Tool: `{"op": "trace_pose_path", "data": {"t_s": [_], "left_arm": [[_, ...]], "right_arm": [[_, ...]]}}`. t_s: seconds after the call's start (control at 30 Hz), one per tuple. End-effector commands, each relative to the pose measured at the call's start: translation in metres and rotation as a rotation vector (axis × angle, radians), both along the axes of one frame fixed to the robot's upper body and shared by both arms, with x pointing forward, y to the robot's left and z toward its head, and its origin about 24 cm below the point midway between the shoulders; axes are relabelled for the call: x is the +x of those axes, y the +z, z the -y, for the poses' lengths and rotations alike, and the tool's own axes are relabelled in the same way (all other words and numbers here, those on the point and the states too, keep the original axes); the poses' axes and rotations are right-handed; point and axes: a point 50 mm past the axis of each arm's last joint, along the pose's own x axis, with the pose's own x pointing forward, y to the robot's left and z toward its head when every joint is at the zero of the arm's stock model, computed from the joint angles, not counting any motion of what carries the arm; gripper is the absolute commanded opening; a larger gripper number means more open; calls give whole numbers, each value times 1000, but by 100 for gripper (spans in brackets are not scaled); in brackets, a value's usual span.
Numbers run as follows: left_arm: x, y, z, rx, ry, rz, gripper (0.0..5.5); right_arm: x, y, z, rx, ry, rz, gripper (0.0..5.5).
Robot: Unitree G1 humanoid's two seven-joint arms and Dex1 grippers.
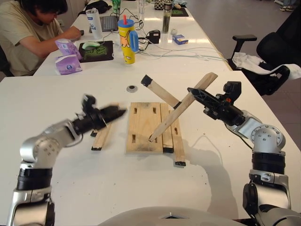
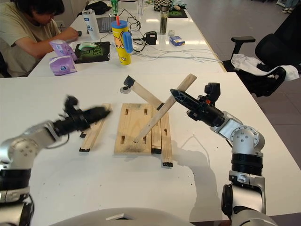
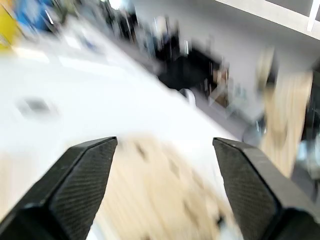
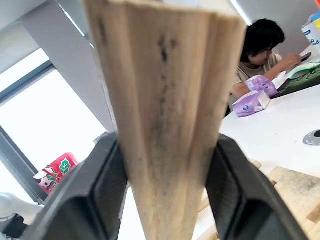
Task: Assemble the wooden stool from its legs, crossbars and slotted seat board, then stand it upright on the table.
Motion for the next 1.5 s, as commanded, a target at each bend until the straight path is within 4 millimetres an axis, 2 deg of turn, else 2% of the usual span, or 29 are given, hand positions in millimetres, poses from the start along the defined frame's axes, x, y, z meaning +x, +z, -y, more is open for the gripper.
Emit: {"op": "trace_pose_path", "data": {"t_s": [0.03,0.13,0.27,0.47,0.63,0.77,0.93,1.1,1.23,1.27,1.43,1.5], "left_arm": [[-17,-17,21,236,-211,68,353],[-22,-30,29,371,-316,134,353],[-18,-38,36,480,-397,222,353],[-20,-57,45,586,-500,212,353],[-35,-81,37,702,-591,118,353],[-39,-88,32,762,-622,103,353],[-51,-101,30,793,-672,70,353],[-53,-107,32,803,-600,60,353],[-53,-113,35,818,-508,52,353],[-53,-115,36,825,-488,45,353],[-54,-126,34,872,-416,-8,353],[-55,-130,30,892,-392,-35,353]], "right_arm": [[14,11,-2,-69,57,114,207],[24,7,-6,-138,105,130,207],[34,1,-11,-221,144,175,207],[41,-7,-17,-337,164,241,207],[38,-7,-32,-483,228,381,207],[30,-10,-45,-632,311,506,207],[26,-8,-51,-740,323,650,207],[18,-28,-45,-780,329,615,207],[20,-30,-48,-762,243,621,207],[20,-30,-49,-776,234,632,244],[20,-27,-53,-945,218,764,320],[24,-19,-50,-1005,175,809,325]]}}
